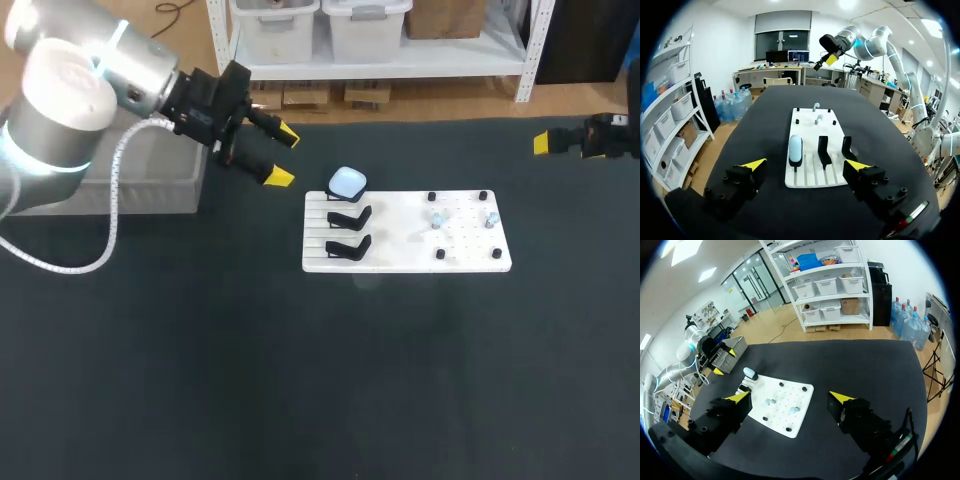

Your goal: Pick up each earbud case from the left stands, insert the matching earbuds, close the lid, and place the case in the box.

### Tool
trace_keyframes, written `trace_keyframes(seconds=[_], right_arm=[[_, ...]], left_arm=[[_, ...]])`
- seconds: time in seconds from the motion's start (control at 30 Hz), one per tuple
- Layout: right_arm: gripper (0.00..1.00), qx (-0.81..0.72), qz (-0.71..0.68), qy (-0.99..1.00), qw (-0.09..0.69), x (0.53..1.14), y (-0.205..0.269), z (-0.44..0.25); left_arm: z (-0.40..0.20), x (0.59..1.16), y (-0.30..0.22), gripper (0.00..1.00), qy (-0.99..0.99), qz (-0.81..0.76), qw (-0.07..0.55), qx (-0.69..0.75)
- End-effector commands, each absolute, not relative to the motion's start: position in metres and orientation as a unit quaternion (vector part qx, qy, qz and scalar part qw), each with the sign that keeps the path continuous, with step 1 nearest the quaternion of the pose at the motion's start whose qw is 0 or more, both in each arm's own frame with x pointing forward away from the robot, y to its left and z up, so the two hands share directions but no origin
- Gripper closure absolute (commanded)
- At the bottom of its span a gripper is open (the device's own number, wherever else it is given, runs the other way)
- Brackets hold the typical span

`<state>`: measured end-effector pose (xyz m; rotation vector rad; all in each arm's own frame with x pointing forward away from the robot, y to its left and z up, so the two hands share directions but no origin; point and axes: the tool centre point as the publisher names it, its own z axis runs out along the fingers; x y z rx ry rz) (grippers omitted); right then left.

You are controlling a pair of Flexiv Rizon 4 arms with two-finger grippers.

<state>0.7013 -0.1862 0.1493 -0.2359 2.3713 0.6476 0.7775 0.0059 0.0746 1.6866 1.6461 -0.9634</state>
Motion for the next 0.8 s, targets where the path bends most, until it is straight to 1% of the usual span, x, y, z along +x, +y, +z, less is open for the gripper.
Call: trace_keyframes(seconds=[0.03,0.5,0.63,0.73,0.8], right_arm=[[0.00,-0.090,0.247,0.907,0.330,0.701,-0.186,0.150],[0.00,-0.090,0.247,0.907,0.330,0.701,-0.186,0.150],[0.00,-0.090,0.247,0.907,0.330,0.701,-0.186,0.150],[0.00,-0.090,0.247,0.907,0.330,0.701,-0.186,0.150],[0.00,-0.090,0.247,0.907,0.330,0.701,-0.186,0.150]], left_arm=[[0.063,0.788,0.002,0.00,0.600,-0.399,0.270,0.639],[0.050,0.782,-0.016,0.00,0.582,-0.423,0.277,0.637],[0.045,0.781,-0.023,0.03,0.580,-0.417,0.280,0.641],[0.043,0.782,-0.029,0.07,0.581,-0.419,0.281,0.639],[0.041,0.782,-0.032,0.13,0.581,-0.417,0.284,0.639]])
